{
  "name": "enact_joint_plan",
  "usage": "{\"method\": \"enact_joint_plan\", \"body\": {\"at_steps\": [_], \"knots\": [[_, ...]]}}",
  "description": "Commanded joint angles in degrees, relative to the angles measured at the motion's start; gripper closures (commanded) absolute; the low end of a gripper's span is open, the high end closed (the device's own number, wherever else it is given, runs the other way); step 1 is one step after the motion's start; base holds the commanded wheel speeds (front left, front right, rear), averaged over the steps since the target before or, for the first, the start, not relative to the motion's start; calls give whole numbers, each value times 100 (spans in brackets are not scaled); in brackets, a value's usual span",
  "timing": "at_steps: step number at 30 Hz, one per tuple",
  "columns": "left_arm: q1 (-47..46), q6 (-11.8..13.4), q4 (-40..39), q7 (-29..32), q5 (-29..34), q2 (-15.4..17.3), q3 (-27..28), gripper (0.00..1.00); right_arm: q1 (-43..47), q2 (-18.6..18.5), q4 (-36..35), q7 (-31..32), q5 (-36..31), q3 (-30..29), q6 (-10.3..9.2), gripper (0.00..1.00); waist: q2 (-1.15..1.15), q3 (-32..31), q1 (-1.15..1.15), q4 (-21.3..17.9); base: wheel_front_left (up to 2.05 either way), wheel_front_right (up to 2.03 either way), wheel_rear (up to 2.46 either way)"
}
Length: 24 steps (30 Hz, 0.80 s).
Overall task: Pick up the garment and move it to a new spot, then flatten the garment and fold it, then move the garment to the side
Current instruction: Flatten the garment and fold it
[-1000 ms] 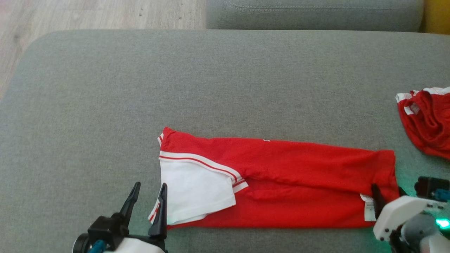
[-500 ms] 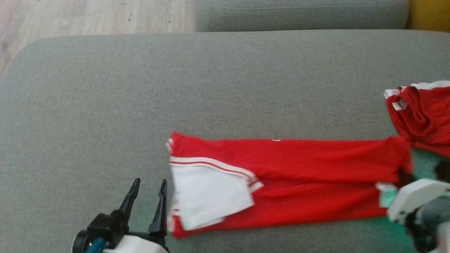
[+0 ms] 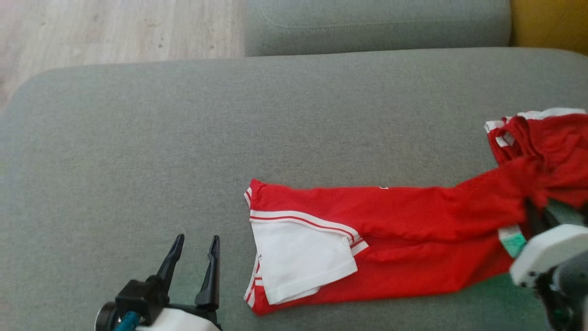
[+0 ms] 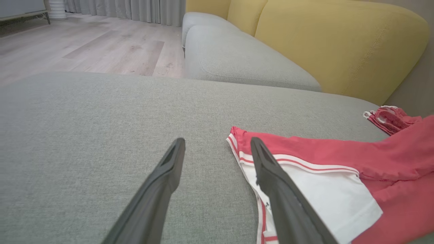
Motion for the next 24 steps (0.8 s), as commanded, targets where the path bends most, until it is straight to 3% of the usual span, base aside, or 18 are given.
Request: {"method": "enact_joint_plan", "body": {"at_steps": [1,9,24], "knots": [[-228,48,-140,-31,8,92,230,0,-15,-49,-360,40,117,351,37,100,0,-75,0,79,0,0,0],[-160,103,-194,-20,-29,196,294,0,78,-33,-502,14,1084,1709,37,100,0,-251,0,499,0,0,0],[-249,83,-229,-7,-20,155,226,0,-907,-32,1059,-936,2263,3694,37,100,0,-127,0,1113,0,0,0]]}}
